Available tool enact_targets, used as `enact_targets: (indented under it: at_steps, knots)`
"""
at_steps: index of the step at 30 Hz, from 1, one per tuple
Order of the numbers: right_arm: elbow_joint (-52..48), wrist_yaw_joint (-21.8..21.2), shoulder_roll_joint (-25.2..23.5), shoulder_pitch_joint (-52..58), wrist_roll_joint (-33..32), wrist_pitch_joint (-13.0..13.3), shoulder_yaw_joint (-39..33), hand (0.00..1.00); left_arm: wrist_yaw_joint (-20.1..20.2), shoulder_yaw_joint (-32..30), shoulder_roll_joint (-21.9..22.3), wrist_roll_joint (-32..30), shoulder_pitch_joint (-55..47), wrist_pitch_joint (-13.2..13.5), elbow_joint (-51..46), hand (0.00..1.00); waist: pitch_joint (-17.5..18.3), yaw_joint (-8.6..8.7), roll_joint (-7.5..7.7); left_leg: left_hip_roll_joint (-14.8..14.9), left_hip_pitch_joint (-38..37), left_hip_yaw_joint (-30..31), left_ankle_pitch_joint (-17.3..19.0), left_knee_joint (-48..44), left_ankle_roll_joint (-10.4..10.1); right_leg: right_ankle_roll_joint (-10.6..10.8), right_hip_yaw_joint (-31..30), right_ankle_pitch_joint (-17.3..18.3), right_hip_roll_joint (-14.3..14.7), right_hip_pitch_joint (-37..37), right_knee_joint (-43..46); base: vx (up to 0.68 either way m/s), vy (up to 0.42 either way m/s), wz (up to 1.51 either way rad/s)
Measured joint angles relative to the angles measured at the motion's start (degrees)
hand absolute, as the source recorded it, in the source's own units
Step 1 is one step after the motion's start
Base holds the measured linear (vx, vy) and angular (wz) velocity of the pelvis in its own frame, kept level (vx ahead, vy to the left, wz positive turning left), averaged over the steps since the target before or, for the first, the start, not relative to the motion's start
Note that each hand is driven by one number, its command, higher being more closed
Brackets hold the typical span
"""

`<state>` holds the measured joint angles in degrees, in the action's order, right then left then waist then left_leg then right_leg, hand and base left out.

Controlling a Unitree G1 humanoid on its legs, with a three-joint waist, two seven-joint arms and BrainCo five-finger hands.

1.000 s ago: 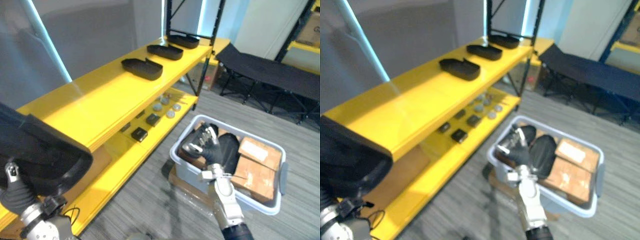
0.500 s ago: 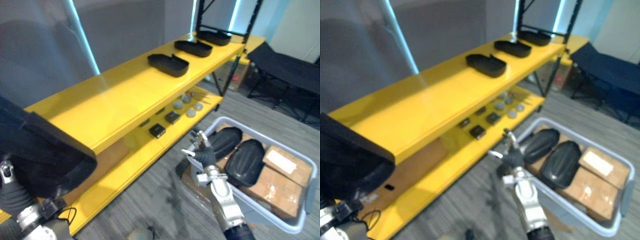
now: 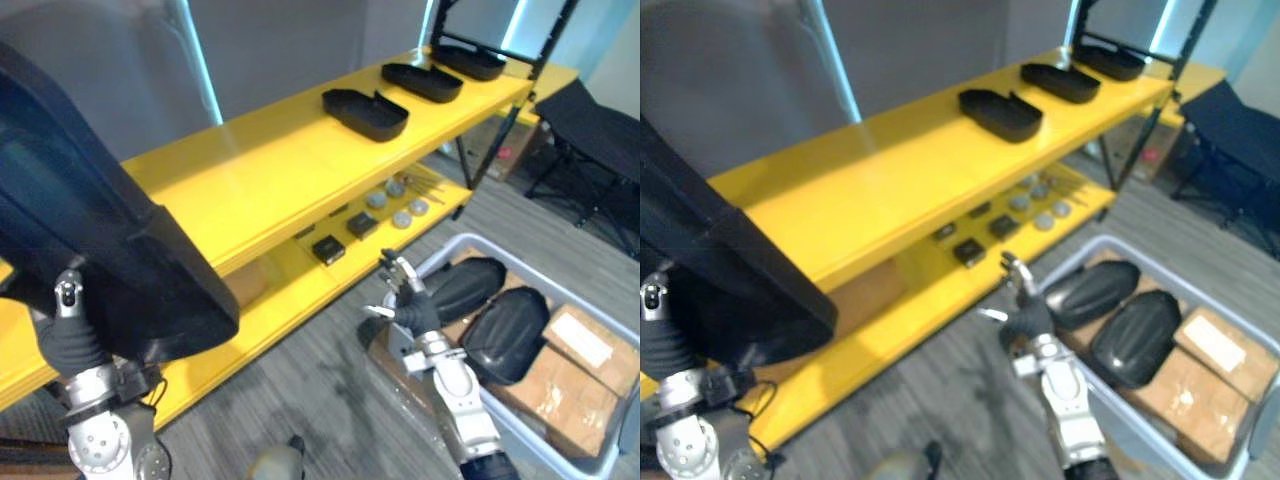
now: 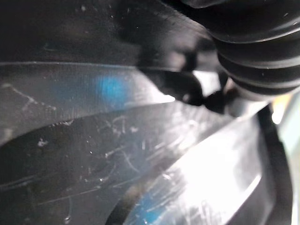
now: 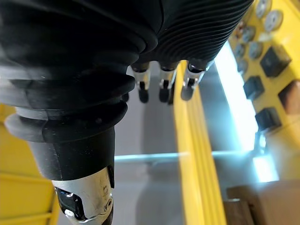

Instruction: Walk over and take plastic housings, then place them on the shelf

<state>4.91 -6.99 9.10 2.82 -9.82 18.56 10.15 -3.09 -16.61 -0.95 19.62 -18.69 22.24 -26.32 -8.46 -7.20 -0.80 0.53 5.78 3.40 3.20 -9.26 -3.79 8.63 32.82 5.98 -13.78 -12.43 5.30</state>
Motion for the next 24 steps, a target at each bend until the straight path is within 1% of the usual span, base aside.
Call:
enact_targets:
  at_steps: [1, 2, 4, 5, 7, 8, 10, 11, 12, 13, 14, 15, 16, 17, 18, 19, 20, 21, 22, 23, 24]
  knots:
    - [-0.3, -0.64, 0.04, 0.8, -0.05, 0.01, -0.1, 0.0, 0.04, -0.02, 0.22, -0.06, -0.45, 0.04, 0.01, 1.0, -0.04, 0.69, -0.37, 1.48, 0.04, -3.37, -0.15, 0.33, 0.31, -0.37, 0.25, 0.59, 0.19, -0.02, 0.56, -0.18, -0.046, 0.29]
    - [-0.67, -1.16, 0.2, 2.01, -0.1, 0.18, -0.2, 0.0, 0.15, -0.11, 0.29, -0.43, -1.18, 0.46, 0.02, 1.0, -0.02, 1.5, -0.51, 2.66, -0.15, -6.07, -1.73, 1.18, 0.4, -0.4, 0.98, 1.4, 0.05, 0.1, 1.74, -0.16, -0.035, 0.3]
    - [-1.23, -1.78, 0.03, 2.71, -0.1, 0.3, -0.45, 0.0, 0.32, -0.13, 0.3, -0.52, -1.33, 1.25, 0.02, 1.0, 0.0, 1.55, -0.71, 2.7, -0.64, -7.05, -3.03, 2.14, 0.38, -0.2, 1.47, 2.32, -0.53, 0.1, 2.52, -0.08, 0.008, 0.24]
    - [-1.74, -1.84, -0.19, 2.97, -0.1, 0.94, -0.52, 0.0, 0.46, -0.21, 0.3, -0.55, -1.38, 1.97, 0.01, 1.0, 0.2, 1.47, -0.18, 2.25, -0.81, -7.36, -3.67, 3.08, 0.59, 0.22, 1.96, 2.68, -1.12, 0.14, 2.8, -0.03, 0.032, 0.19]
    - [-2.19, -1.57, -0.89, 2.93, -0.09, 1.68, -0.69, 0.0, 1.07, -0.62, 0.28, -0.59, -1.36, 2.82, -0.02, 1.0, 0.29, 1.26, 0.08, 1.67, -0.71, -7.55, -3.89, 3.07, 0.88, 0.65, 2.27, 2.95, -1.71, -0.02, 2.86, 0.02, 0.053, 0.15]
    - [-2.2, -0.92, -1.77, 2.92, -0.08, 1.91, -0.9, 0.0, 1.65, -1.01, 0.14, -0.58, -1.08, 3.17, -0.12, 1.0, 0.35, 1.07, 0.93, 0.93, -0.54, -7.81, -3.8, 2.83, 1.01, 1.22, 2.76, 3.31, -2.62, -0.14, 3.29, 0.06, 0.08, 0.25]
    - [-2.18, 0.73, -2.56, 2.9, -0.07, 2.04, -0.98, 0.0, 2.32, -1.12, -0.1, -0.49, 0.08, 3.26, -0.24, 1.0, 0.35, 0.74, 2.86, -0.92, -0.53, -8.24, -2.44, 1.76, 2.11, 2.1, 3.57, 4.07, -4.86, -0.74, 4.58, 0.12, 0.106, 0.26]
    - [-2.18, 1.69, -3.06, 2.92, -0.02, 2.55, -1.17, 0.0, 2.74, -1.09, -0.57, -0.5, 0.98, 3.25, -0.63, 1.0, 0.47, 0.16, 4.3, -2.28, -0.67, -9.45, -0.38, 0.29, 3.17, 2.69, 4.04, 4.55, -7.0, -1.33, 5.84, 0.19, 0.109, 0.29]
    - [-2.13, 2.26, -2.45, 2.93, 0.4, 3.23, -2.15, 0.0, 3.25, -0.94, -0.82, -0.68, 2.26, 3.28, -0.61, 1.0, 0.54, 0.6, 4.16, -2.7, -0.78, -8.66, 1.01, -1.26, 3.38, 0.15, 3.3, 3.89, -9.13, 0.09, 13.82, 0.23, 0.16, 0.34]
    - [-2.1, 2.47, -2.43, 3.09, 1.24, 3.53, -2.51, 0.0, 3.22, -0.82, -0.83, -1.29, 2.79, 3.2, -0.61, 1.0, 0.81, 0.62, 3.85, -3.12, -0.86, -8.26, 1.27, -1.42, 3.69, -2.32, 1.91, 2.92, -10.58, 2.51, 19.08, 0.2, 0.166, 0.4]
    - [-2.1, 3.04, -2.46, 2.81, 2.29, 4.09, -3.19, 0.0, 3.12, -0.99, -1.35, -2.28, 3.48, 3.18, -0.88, 1.0, 1.35, 1.14, 3.37, -3.21, -2.0, -7.59, 1.73, -0.67, 4.43, -7.03, -2.29, -0.7, -12.31, 7.15, 27.78, 0.2, 0.187, 0.26]
    - [-2.08, 3.16, -2.46, 2.43, 2.68, 4.38, -3.42, 0.0, 2.99, -1.18, -1.97, -2.54, 3.72, 3.1, -1.13, 1.0, 1.31, 1.36, 3.44, -3.18, -2.74, -7.09, 1.95, -0.13, 4.8, -7.87, -4.41, -3.33, -13.04, 8.97, 31.33, 0.2, 0.125, 0.28]
    - [-1.75, 3.16, -3.21, 1.67, 2.82, 5.5, -3.42, 0.0, 1.94, -1.2, -3.68, -2.72, 4.2, 2.91, -1.47, 1.0, 0.83, 1.84, 3.19, -3.27, -4.32, -6.0, 2.26, 0.71, 5.99, -7.29, -8.23, -4.62, -13.87, 12.43, 37.76, 0.24, 0.063, 0.27]
    - [-1.75, 3.01, -3.54, 1.16, 2.79, 6.44, -3.41, 0.0, 0.98, -1.11, -4.65, -2.77, 5.01, 2.33, -1.4, 1.0, 0.79, 2.38, 3.16, -2.49, -5.8, -5.08, 2.72, 0.88, 6.45, -6.74, -10.72, 0.29, -12.55, 14.68, 40.24, 0.31, 0.059, 0.31]
    - [-1.81, 2.89, -3.49, 0.84, 2.77, 6.81, -3.43, 0.0, 0.64, -1.02, -4.86, -2.77, 5.44, 2.11, -1.37, 1.0, 0.7, 2.68, 2.92, -1.98, -6.33, -4.59, 2.7, 0.83, 6.15, -6.65, -10.9, 2.04, -11.16, 15.16, 39.71, 0.36, 0.08, 0.37]
    - [-1.97, 2.5, -3.47, 0.09, 2.66, 7.78, -3.6, 0.0, -0.21, -1.06, -5.4, -2.74, 6.6, 1.6, -1.08, 1.0, 0.58, 3.32, 2.68, -1.33, -7.41, -3.33, 2.94, 0.92, 5.7, -6.35, -10.99, 4.33, -8.69, 15.6, 36.35, 0.28, 0.063, 0.46]
    - [-2.26, 1.9, -3.4, -0.42, 2.07, 8.24, -4.12, 0.0, -0.65, -1.1, -5.89, -2.73, 8.18, 0.97, -0.05, 1.0, 0.62, 3.42, 2.6, -1.07, -8.0, -2.12, 3.11, 1.09, 5.41, -6.02, -11.52, 5.35, -6.86, 15.91, 31.92, 0.24, 0.024, 0.58]
    - [-2.33, 1.33, -3.15, -1.93, 0.41, 8.84, -4.74, 0.0, -1.02, -1.11, -6.61, -2.45, 10.29, 0.6, 1.72, 1.0, 0.5, 3.43, 2.4, -1.01, -8.24, -0.51, 3.6, 1.1, 4.62, -5.37, -14.34, 5.62, -4.37, 17.13, 25.44, 0.22, -0.051, 0.53]
    - [-2.35, 0.83, -2.95, -2.74, -1.11, 9.0, -4.91, 0.0, -1.15, -1.05, -7.03, -2.23, 11.43, 0.42, 2.94, 1.0, 0.42, 3.51, 2.28, -1.01, -8.23, 0.29, 3.76, 1.11, 4.38, -5.12, -16.39, 5.47, -3.15, 17.66, 21.81, 0.24, -0.118, 0.77]
    - [-2.59, 0.22, -2.46, -4.25, -5.2, 9.02, -5.03, 0.0, -1.35, -0.57, -7.66, -1.93, 13.68, -0.31, 5.77, 1.0, 0.16, 3.73, 1.85, -0.97, -8.3, 2.72, 4.26, 1.06, 3.59, -3.76, -21.2, 4.55, -0.7, 18.46, 14.84, 0.18, -0.144, 0.83]
    - [-3.1, -0.05, -2.44, -4.34, -6.39, 9.01, -5.19, 0.0, -1.4, -0.35, -7.63, -1.89, 14.21, -0.65, 6.72, 1.0, 0.11, 4.03, 1.77, -0.97, -8.35, 4.02, 4.51, 0.97, 3.17, -2.98, -22.96, 3.92, 0.07, 18.35, 12.54, 0.19, -0.26, 1.15]
